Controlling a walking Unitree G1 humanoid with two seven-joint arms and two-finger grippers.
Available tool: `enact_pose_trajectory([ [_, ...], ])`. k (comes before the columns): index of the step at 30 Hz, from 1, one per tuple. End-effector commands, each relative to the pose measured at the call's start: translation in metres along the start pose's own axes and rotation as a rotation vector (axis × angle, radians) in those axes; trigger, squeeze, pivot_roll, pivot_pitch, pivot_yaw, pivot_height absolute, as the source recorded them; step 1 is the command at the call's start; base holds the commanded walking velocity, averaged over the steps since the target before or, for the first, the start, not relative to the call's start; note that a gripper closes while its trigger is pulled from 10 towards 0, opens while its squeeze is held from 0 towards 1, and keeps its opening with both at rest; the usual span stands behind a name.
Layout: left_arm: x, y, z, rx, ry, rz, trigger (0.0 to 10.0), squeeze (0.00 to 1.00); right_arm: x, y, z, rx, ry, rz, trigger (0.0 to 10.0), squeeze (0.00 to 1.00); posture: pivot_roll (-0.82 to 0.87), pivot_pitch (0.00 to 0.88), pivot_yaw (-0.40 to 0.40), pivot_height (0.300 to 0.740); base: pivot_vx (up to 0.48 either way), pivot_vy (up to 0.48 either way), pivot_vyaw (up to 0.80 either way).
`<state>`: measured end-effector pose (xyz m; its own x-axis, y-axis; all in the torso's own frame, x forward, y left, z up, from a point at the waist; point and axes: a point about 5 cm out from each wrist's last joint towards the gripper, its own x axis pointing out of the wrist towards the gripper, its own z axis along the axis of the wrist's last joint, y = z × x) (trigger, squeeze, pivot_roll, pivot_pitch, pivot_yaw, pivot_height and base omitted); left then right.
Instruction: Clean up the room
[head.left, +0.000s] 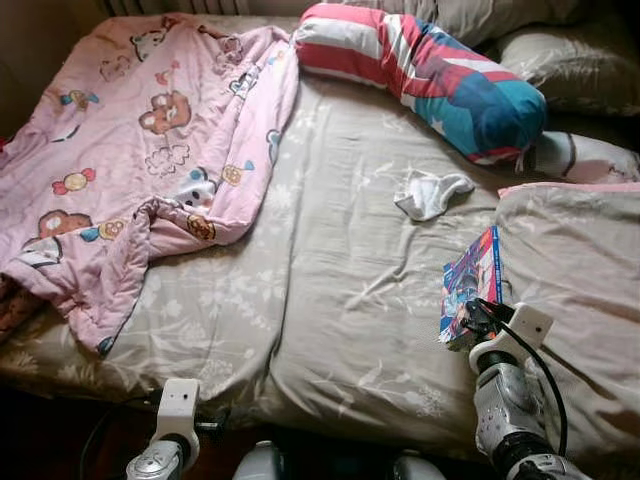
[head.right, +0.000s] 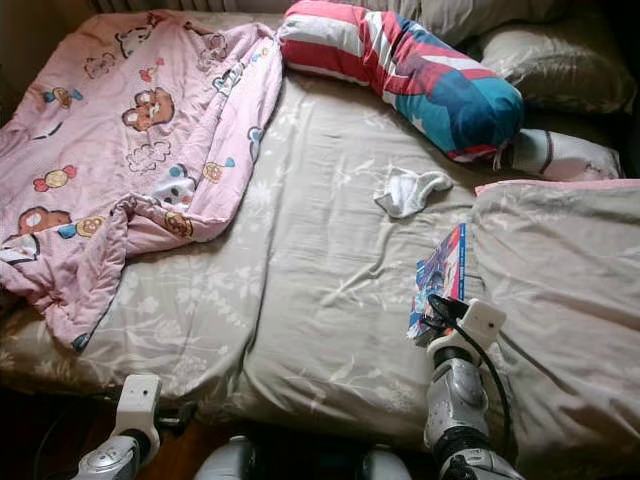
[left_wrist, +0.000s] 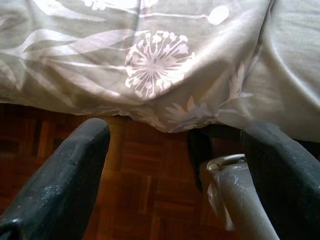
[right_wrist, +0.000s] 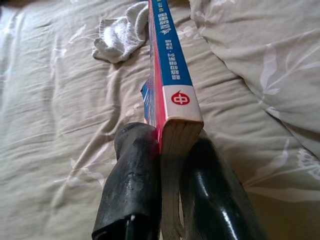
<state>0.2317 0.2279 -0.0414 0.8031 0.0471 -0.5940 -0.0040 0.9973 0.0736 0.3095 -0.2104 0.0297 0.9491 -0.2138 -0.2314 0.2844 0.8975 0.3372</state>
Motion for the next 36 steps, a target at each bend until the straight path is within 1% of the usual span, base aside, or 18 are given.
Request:
enact_pose_trajectory([
  [1, -0.005, 0.003, -0.012, 0.004, 0.04, 0.007, 10.0, 0.0, 0.001, 0.004, 0.001, -0.005, -0.002, 0.011, 10.0, 0.0, 0.16, 0.265, 0.062, 0.691, 0.0, 0.0, 0.0],
  [2, -0.005, 0.003, -0.012, 0.005, 0.039, 0.008, 10.0, 0.0, 0.002, 0.004, 0.001, -0.015, 0.012, 0.006, 10.0, 0.0, 0.16, 0.265, 0.062, 0.691, 0.0, 0.0, 0.0],
  [3, -0.005, 0.005, -0.012, 0.006, 0.039, 0.012, 10.0, 0.0, 0.003, 0.005, 0.001, -0.014, 0.02, 0.003, 10.0, 0.0, 0.16, 0.265, 0.065, 0.676, 0.0, 0.0, 0.0],
  [4, -0.005, 0.005, -0.012, 0.006, 0.039, 0.012, 10.0, 0.0, 0.003, 0.005, 0.001, -0.014, 0.02, 0.003, 10.0, 0.0, 0.16, 0.265, 0.065, 0.676, 0.0, 0.0, 0.0],
  [6, -0.005, 0.006, -0.012, 0.007, 0.039, 0.014, 10.0, 0.0, 0.003, 0.005, 0.003, -0.012, 0.006, 0.003, 10.0, 0.0, 0.16, 0.265, 0.068, 0.656, 0.0, 0.0, 0.0],
  [18, -0.005, 0.006, -0.011, 0.007, 0.038, 0.015, 10.0, 0.0, 0.003, 0.006, 0.003, -0.003, 0.001, -0.001, 10.0, 0.0, 0.17, 0.266, 0.065, 0.656, 0.0, 0.0, 0.0],
  [19, -0.006, 0.008, -0.013, 0.005, 0.035, 0.018, 10.0, 0.0, 0.005, 0.008, 0.002, 0.039, 0.014, -0.007, 10.0, 0.0, 0.18, 0.271, 0.08, 0.656, 0.0, 0.0, 0.0],
  [23, -0.008, 0.012, -0.015, 0.011, 0.035, 0.024, 10.0, 0.0, 0.009, 0.013, 0.004, 0.066, 0.049, 0.001, 10.0, 0.0, 0.19, 0.279, 0.091, 0.656, 0.0, 0.0, 0.0],
  [25, -0.009, 0.014, -0.015, 0.013, 0.034, 0.026, 10.0, 0.0, 0.01, 0.015, 0.006, 0.099, 0.052, 0.01, 10.0, 0.0, 0.19, 0.283, 0.096, 0.656, 0.0, 0.0, 0.0],
  [28, -0.009, 0.015, -0.016, 0.018, 0.034, 0.024, 10.0, 0.0, 0.012, 0.013, 0.009, 0.106, 0.051, 0.005, 10.0, 0.0, 0.2, 0.289, 0.1, 0.656, 0.0, 0.0, 0.0],
  [32, -0.011, 0.014, -0.017, 0.048, 0.028, 0.007, 10.0, 0.0, 0.014, 0.006, 0.015, 0.114, 0.044, -0.022, 10.0, 0.0, 0.2, 0.3, 0.107, 0.656, 0.0, 0.0, 0.0],
  [33, -0.011, 0.014, -0.018, 0.051, 0.029, 0.005, 10.0, 0.0, 0.015, 0.001, 0.018, 0.107, 0.045, -0.039, 10.0, 0.0, 0.21, 0.304, 0.109, 0.656, 0.0, 0.0, 0.0],
  [35, -0.012, 0.014, -0.019, 0.051, 0.031, 0.005, 10.0, 0.0, 0.015, -0.003, 0.019, 0.108, 0.045, -0.053, 10.0, 0.0, 0.21, 0.309, 0.113, 0.656, 0.0, 0.0, 0.0],
  [36, -0.012, 0.015, -0.02, 0.054, 0.033, 0.003, 10.0, 0.0, 0.014, -0.009, 0.019, 0.1, 0.053, -0.077, 10.0, 0.0, 0.21, 0.311, 0.116, 0.656, 0.0, 0.0, 0.0],
])
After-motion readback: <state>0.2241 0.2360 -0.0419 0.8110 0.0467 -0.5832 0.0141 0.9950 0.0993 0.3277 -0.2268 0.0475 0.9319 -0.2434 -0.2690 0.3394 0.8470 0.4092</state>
